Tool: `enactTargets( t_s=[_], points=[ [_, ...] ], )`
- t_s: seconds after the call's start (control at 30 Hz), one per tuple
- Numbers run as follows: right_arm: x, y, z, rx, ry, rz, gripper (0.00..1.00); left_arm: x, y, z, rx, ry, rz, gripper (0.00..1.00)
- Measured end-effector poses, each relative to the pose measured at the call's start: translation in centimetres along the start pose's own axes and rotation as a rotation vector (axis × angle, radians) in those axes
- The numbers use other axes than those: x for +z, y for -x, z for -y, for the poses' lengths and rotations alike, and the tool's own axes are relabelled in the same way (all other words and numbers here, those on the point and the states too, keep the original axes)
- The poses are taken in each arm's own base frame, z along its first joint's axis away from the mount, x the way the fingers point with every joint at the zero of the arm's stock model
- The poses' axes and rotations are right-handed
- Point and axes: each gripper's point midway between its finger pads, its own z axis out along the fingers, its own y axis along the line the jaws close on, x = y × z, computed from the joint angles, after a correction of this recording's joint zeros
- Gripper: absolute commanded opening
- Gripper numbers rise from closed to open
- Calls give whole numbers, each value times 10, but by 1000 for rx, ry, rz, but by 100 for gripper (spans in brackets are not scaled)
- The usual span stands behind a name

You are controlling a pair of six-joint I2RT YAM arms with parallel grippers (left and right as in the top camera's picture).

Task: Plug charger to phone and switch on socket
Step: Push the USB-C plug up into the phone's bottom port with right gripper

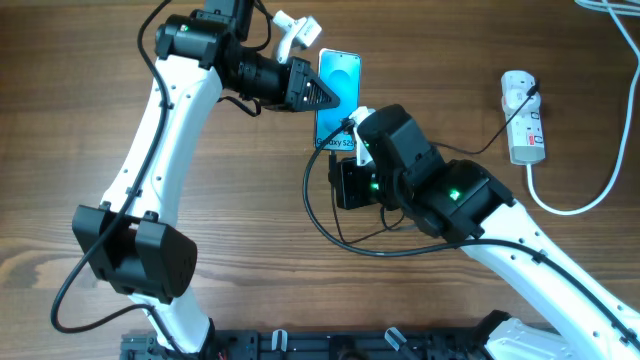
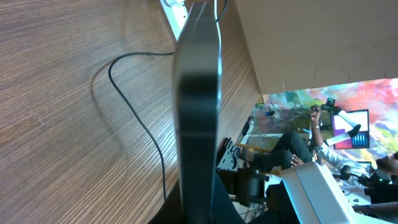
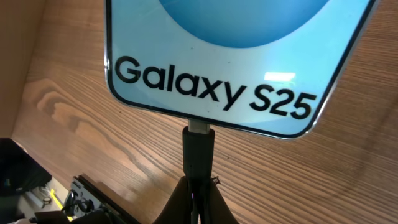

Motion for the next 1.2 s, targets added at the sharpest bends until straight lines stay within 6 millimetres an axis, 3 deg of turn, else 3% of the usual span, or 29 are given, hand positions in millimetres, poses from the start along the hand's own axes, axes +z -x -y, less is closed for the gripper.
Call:
enactTargets(
  t_s=[1.2],
  points=[
    [0,2,2,58,-24,17,4,0,-1,0,-4,5,-3,4]
  ],
)
